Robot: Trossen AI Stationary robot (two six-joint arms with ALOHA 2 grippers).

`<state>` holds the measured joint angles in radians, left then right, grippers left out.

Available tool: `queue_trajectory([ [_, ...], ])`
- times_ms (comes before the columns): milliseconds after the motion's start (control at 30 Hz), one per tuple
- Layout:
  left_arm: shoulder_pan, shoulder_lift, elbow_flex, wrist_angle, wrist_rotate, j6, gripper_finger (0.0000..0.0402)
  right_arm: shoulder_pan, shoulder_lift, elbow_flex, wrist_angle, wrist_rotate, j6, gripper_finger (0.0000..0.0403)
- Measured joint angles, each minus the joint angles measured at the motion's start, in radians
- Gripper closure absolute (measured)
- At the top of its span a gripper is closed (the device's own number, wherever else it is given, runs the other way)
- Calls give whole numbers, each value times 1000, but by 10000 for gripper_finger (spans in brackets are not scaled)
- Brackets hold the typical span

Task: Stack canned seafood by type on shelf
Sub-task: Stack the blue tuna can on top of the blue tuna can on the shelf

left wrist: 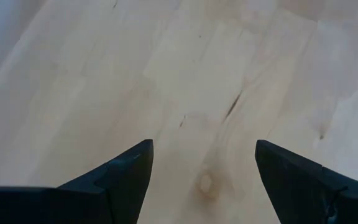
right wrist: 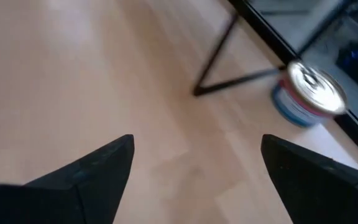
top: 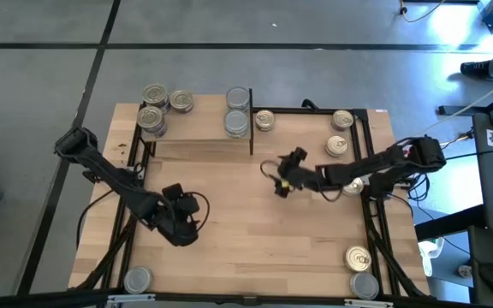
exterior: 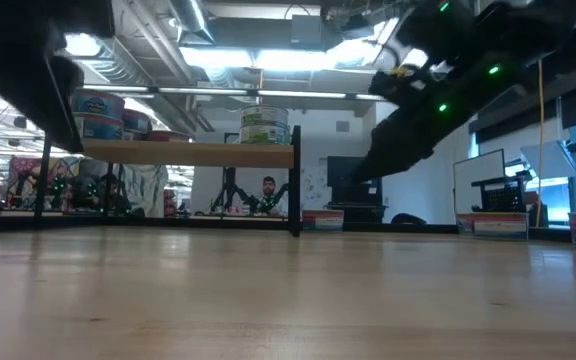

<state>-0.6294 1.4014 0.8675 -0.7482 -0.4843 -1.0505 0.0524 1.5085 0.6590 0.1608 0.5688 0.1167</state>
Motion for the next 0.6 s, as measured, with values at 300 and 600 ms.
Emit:
queue_trajectory([
  [300,22,0,-69,62,-15,-29,123,-316,0,0,83,-204,-50,52],
  [600,22,0,-70,64,-44,-32,123,-577,22,48,146,-362,-68,52],
])
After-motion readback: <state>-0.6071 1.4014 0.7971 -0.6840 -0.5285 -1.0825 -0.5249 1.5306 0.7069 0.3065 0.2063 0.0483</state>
